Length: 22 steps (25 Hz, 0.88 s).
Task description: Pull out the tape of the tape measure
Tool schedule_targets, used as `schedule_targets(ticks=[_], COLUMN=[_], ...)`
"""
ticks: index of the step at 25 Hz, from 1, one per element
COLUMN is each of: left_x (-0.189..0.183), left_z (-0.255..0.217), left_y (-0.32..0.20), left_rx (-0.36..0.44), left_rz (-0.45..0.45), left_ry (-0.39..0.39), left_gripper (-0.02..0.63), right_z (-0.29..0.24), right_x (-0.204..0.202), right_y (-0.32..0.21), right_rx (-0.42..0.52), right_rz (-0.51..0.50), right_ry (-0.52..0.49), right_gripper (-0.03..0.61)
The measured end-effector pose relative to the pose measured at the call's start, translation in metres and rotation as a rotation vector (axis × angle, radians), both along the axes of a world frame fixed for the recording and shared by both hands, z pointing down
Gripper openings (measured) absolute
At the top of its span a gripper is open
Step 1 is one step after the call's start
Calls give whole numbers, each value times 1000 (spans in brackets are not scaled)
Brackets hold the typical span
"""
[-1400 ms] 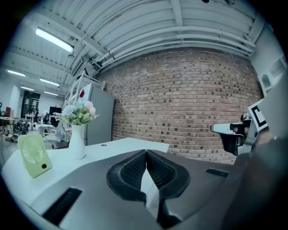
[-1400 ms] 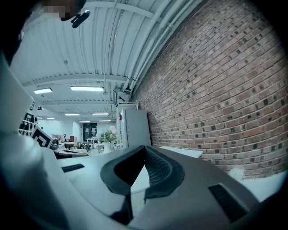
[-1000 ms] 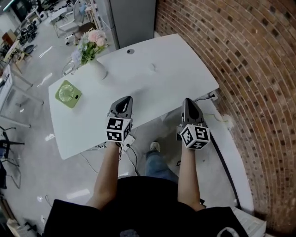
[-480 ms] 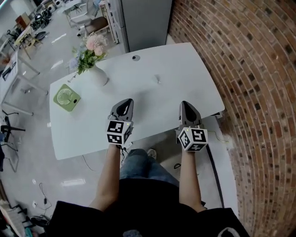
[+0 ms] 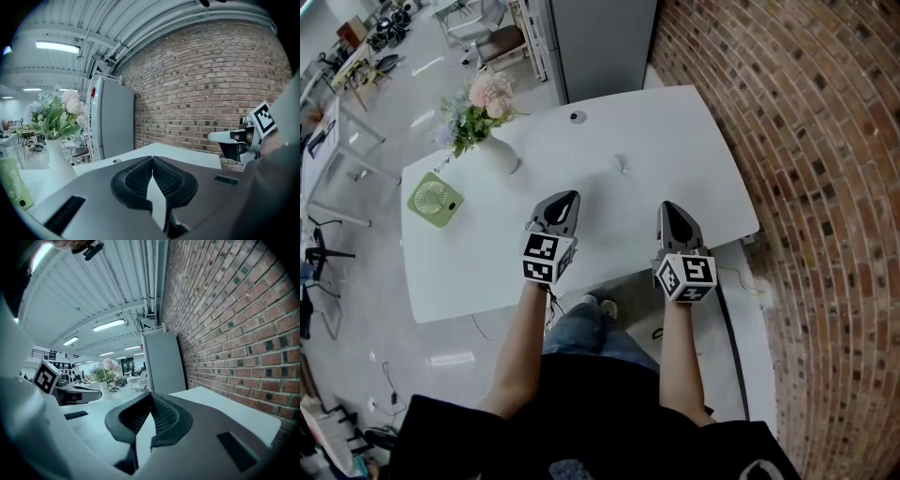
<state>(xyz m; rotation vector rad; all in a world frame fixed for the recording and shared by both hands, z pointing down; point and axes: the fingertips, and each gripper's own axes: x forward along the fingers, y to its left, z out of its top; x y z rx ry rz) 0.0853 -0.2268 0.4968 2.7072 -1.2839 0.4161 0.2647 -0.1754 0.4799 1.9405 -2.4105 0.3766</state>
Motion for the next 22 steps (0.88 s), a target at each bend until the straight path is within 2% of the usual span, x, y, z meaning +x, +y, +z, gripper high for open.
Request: schedule_targets(ticks=[13, 22], left_x=[30, 69], left_z=[20, 61], left_y=[-56, -120], left_rx=[-34, -69], left_rz=[88, 220], left_ry=[-9, -79], left_gripper=[23, 25], right_z=[8, 39], right_x=[-8, -6], right_y=[-56, -103], right_rx=[-45, -100], right_rz=[-24, -81], right_ry=[36, 60], right_gripper=[3, 3])
